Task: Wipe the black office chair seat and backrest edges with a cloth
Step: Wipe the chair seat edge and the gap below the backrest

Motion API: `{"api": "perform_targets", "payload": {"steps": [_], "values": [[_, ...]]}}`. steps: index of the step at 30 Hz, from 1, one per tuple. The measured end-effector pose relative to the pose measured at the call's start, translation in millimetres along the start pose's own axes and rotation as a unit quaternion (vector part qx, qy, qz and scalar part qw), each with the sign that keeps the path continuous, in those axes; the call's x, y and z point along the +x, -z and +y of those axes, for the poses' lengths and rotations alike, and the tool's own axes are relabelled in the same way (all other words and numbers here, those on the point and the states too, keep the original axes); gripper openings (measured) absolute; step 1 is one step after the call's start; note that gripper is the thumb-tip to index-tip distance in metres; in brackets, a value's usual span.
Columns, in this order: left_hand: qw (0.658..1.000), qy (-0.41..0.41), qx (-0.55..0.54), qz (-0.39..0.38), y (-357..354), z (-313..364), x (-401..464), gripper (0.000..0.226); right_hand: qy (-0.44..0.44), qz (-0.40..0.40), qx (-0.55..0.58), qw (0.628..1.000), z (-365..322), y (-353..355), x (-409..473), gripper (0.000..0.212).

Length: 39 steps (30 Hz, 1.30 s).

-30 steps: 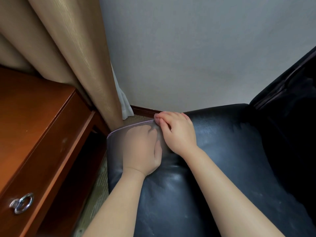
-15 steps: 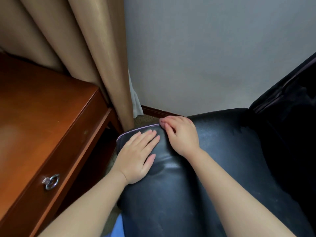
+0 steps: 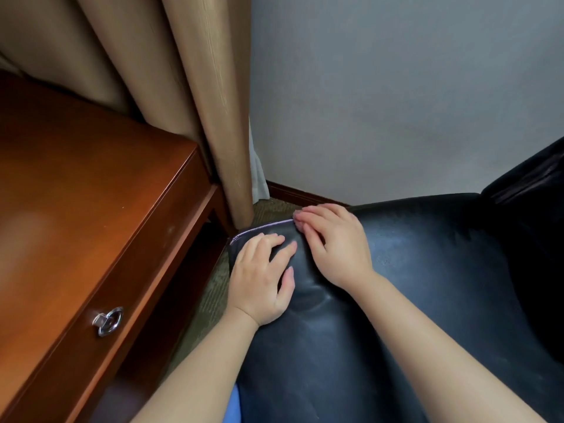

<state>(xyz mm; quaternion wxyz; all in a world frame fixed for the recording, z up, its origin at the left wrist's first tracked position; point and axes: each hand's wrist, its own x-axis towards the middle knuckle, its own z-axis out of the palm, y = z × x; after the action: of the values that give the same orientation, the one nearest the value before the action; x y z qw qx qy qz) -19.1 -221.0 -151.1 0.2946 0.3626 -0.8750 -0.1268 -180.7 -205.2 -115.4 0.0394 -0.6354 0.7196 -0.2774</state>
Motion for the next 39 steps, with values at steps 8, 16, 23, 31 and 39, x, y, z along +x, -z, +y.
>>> {"api": "perform_targets", "payload": {"steps": [8, 16, 23, 31, 39], "values": [[0.999, 0.037, 0.026, 0.014, 2.4, 4.1, -5.1, 0.037, -0.047, -0.042, 0.021, 0.998, -9.1, -3.2, 19.1, 0.030], [0.988, 0.134, 0.058, 0.048, 1.6, 4.9, -14.2, 0.035, -0.071, -0.061, 0.002, 0.996, -19.2, -3.3, 17.0, 0.027], [0.967, 0.234, 0.047, 0.090, -8.6, 0.7, -16.2, 0.033, -0.011, -0.037, 0.025, 0.999, -17.2, -5.4, 9.1, 0.027], [0.861, 0.478, -0.026, 0.172, -11.9, -3.3, -15.6, 0.046, 0.007, -0.075, 0.007, 0.997, -29.9, -17.3, 20.0, 0.025], [0.791, 0.598, -0.051, 0.119, -6.3, -0.5, -11.9, 0.061, -0.047, -0.069, -0.019, 0.996, -37.9, -20.5, 22.7, 0.033]]}}
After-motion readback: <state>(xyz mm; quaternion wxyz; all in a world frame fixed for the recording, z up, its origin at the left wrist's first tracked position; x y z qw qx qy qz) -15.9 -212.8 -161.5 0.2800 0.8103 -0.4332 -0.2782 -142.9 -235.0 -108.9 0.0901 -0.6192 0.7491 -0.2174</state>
